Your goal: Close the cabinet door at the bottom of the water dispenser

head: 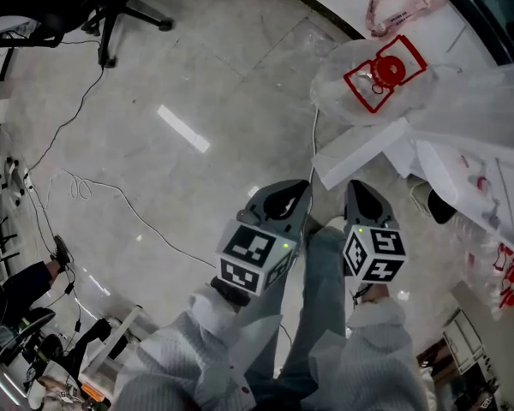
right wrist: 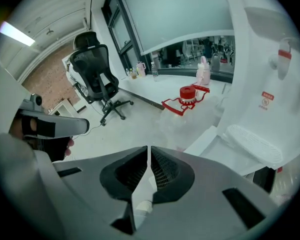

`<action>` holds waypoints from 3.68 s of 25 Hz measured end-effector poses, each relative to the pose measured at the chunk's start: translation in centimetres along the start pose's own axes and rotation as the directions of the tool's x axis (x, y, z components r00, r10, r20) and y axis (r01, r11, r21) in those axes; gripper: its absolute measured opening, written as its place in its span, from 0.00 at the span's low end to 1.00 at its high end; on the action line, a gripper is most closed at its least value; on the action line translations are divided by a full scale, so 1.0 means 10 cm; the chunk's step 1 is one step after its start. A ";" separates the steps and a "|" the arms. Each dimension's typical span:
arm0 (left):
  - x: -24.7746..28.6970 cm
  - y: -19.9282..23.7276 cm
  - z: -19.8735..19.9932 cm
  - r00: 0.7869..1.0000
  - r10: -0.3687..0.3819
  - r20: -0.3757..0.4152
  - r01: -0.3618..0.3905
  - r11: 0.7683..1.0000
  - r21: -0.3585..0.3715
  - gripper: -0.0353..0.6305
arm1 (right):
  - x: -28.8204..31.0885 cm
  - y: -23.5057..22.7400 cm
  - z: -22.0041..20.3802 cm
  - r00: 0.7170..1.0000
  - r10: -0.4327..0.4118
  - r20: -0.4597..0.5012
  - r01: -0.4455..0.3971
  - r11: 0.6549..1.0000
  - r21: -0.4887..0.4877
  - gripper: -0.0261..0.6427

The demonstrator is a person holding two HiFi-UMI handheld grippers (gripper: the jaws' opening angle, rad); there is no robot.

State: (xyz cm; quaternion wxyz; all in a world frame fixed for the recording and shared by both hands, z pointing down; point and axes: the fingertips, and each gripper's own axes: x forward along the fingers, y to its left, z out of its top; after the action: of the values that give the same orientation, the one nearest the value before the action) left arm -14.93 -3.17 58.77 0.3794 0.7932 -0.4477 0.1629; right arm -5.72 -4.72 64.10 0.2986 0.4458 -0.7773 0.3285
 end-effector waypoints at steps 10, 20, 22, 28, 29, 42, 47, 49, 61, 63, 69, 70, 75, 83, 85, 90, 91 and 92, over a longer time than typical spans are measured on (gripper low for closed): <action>0.34 0.13 -0.43 0.991 -0.020 -0.132 0.021 1.000 0.010 0.07 | 0.52 -0.09 -0.45 0.997 -0.043 -0.057 0.047 0.996 0.079 0.06; 0.37 0.28 -0.63 0.979 -0.020 -0.203 0.031 0.998 0.049 0.07 | 0.79 -0.03 -0.70 0.988 -0.036 -0.151 0.055 0.991 0.122 0.16; 0.35 0.32 -0.65 0.978 -0.020 -0.206 0.029 0.999 0.041 0.07 | 0.86 -0.01 -0.75 0.984 -0.040 -0.174 0.061 0.992 0.115 0.19; 0.29 0.40 -0.73 0.976 -0.021 -0.216 0.027 0.999 0.025 0.07 | 1.05 -0.01 -0.89 0.965 -0.112 -0.238 0.122 0.992 0.028 0.27; 0.27 0.41 -0.76 0.975 -0.020 -0.219 0.025 0.999 0.022 0.07 | 1.08 -0.01 -0.91 0.960 -0.131 -0.247 0.137 0.991 0.004 0.29; 0.05 0.75 -0.84 0.970 0.004 -0.245 0.004 1.000 0.030 0.07 | 1.13 -0.09 -1.07 0.895 -0.391 -0.215 0.337 0.908 -0.248 0.31; 0.05 0.75 -0.80 0.970 -0.002 -0.243 0.014 0.999 0.051 0.07 | 1.10 -0.12 -1.08 0.894 -0.402 -0.195 0.359 0.906 -0.222 0.31; 0.06 0.73 -0.78 0.971 -0.004 -0.240 0.017 0.998 0.056 0.07 | 1.06 -0.15 -1.12 0.892 -0.402 -0.207 0.363 0.910 -0.202 0.32; 0.34 0.17 -0.86 0.971 -0.019 -0.238 0.030 0.999 0.042 0.07 | 0.71 -0.51 -1.50 0.884 -0.368 -0.288 0.368 0.928 -0.057 0.35; 0.38 0.05 -0.91 0.970 -0.016 -0.243 0.028 0.999 0.045 0.07 | 0.65 -0.57 -1.56 0.889 -0.350 -0.295 0.355 0.934 -0.039 0.35; 0.62 -0.31 -0.99 0.968 0.002 -0.250 0.007 0.999 0.035 0.07 | 0.46 -0.83 -1.77 0.901 -0.280 -0.330 0.300 0.954 0.012 0.35; 0.66 -0.38 -1.00 0.969 0.004 -0.247 0.003 1.000 0.028 0.07 | 0.41 -0.89 -1.81 0.901 -0.274 -0.336 0.297 0.955 0.017 0.35; 0.92 -0.78 -1.07 0.968 -0.001 -0.251 0.000 1.000 -0.001 0.07 | 0.13 -1.31 -2.01 0.896 -0.264 -0.358 0.294 0.955 0.032 0.35; 1.48 -1.46 -1.22 0.967 -0.031 -0.254 0.029 0.999 -0.013 0.07 | -0.23 -2.12 -2.17 0.892 -0.283 -0.353 0.308 0.951 0.015 0.35; 1.59 -1.55 -1.22 0.967 -0.034 -0.251 0.032 0.999 -0.014 0.07 | -0.24 -2.27 -2.14 0.898 -0.283 -0.338 0.305 0.952 0.012 0.35; 1.73 -1.73 -1.18 0.975 -0.017 -0.223 0.010 1.000 -0.029 0.07 | -0.28 -2.51 -2.13 0.903 -0.258 -0.343 0.278 0.961 0.008 0.35; 1.75 -1.76 -1.18 0.976 -0.012 -0.217 0.005 0.999 -0.032 0.07 | -0.29 -2.56 -2.13 0.904 -0.255 -0.342 0.272 0.962 0.002 0.35; 1.76 -1.80 -1.19 0.977 -0.007 -0.211 -0.001 0.999 -0.035 0.07 | -0.30 -2.61 -2.13 0.906 -0.253 -0.340 0.268 0.963 -0.001 0.35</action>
State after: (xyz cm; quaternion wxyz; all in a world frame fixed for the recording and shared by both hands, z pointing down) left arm 10.64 0.97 68.93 0.4386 0.7654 -0.4065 0.2378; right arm 22.37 3.20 81.08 0.4583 0.4893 -0.6404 0.3747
